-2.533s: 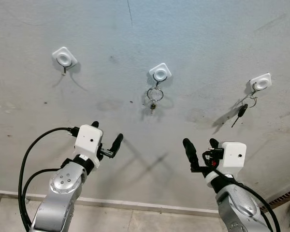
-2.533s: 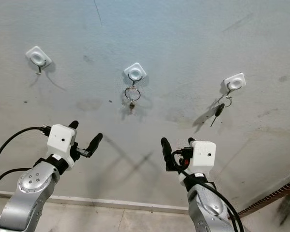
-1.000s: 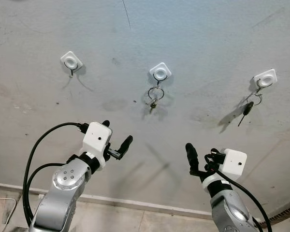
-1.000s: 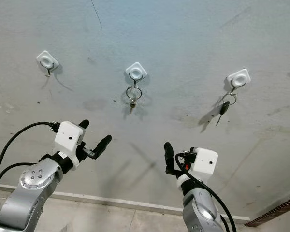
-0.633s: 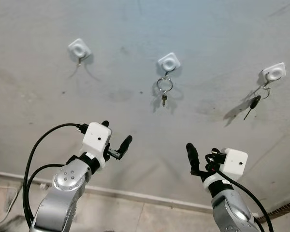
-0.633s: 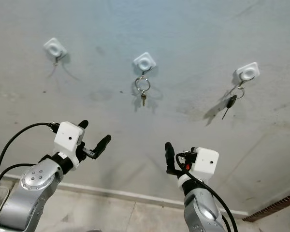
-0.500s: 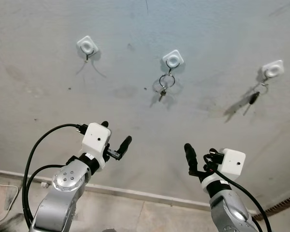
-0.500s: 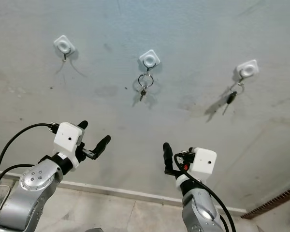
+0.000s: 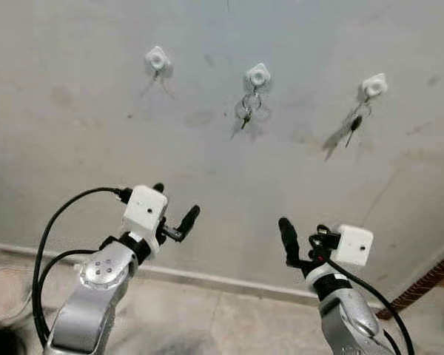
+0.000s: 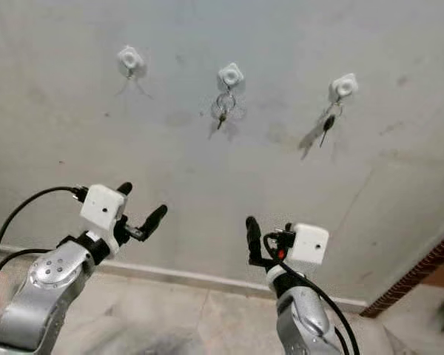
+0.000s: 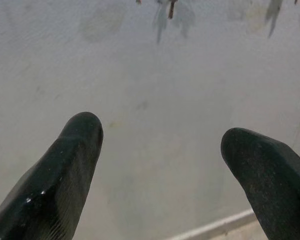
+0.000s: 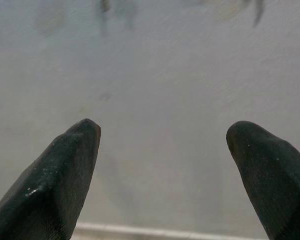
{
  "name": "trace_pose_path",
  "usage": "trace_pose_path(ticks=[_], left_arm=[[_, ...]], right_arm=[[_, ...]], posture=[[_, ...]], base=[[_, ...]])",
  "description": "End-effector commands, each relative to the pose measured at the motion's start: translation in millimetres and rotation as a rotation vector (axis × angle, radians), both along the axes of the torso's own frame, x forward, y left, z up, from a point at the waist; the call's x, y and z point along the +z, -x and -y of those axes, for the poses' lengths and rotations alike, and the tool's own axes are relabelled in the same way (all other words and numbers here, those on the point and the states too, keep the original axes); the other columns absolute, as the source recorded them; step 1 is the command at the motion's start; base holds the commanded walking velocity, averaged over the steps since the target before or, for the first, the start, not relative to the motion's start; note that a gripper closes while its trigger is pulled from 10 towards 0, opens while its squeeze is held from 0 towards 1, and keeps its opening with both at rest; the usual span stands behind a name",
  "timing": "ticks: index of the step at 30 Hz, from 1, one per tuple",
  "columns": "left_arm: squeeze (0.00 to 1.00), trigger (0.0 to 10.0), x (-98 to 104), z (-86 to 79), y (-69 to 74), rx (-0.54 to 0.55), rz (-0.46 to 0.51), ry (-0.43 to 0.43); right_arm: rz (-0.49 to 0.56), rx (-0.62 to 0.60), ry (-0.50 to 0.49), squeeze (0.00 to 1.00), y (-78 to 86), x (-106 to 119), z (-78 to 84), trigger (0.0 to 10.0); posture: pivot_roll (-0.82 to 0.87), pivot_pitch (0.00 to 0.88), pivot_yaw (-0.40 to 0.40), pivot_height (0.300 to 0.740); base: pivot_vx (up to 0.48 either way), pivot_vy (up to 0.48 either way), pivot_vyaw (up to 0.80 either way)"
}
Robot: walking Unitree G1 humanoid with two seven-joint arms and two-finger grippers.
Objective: Hang keys on a hook
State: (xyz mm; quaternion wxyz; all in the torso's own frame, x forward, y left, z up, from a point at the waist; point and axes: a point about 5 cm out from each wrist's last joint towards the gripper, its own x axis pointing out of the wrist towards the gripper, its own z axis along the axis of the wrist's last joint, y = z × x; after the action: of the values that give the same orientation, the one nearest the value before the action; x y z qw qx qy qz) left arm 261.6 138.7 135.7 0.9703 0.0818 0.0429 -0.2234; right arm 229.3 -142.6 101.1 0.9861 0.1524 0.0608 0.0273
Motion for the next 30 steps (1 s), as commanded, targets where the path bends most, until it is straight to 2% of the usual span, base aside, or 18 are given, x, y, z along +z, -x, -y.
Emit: trace_pose_path(ticks=[1, 12, 25, 30], left_arm=[[0.0, 10.0, 1, 2.7, 0.1, -0.015, 0.0, 0.0], [0.0, 10.0, 0, 5.2, -1.6, -0.019, 0.005, 0.005], [0.0, 10.0, 2, 8.4, -10.1, 0.002, 0.032, 0.024], [0.0, 10.0, 5, 2.0, -17.1, 0.115, 0.06, 0.073]], right_arm=[[0.005, -0.012, 0.012, 0.0, -0.1, 3, 5.0, 10.0], [0.051, -0.021, 0.05, 0.0, -11.1, 13, 12.9, 10.0], [0.085, -0.016, 0.091, 0.0, -18.6, 23, 16.0, 10.0], [0.091, -0.023, 0.107, 0.0, -21.1, 26, 19.7, 10.0]], posture=[[0.18, 0.002, -0.04, 0.74], [0.18, 0.0, -0.048, 0.74], [0.15, 0.0, -0.06, 0.74], [0.14, 0.0, -0.073, 0.74]], base=[[-0.319, 0.0, 0.0], [-0.303, 0.0, 0.0], [0.0, 0.0, 0.0], [0.0, 0.0, -0.71]])
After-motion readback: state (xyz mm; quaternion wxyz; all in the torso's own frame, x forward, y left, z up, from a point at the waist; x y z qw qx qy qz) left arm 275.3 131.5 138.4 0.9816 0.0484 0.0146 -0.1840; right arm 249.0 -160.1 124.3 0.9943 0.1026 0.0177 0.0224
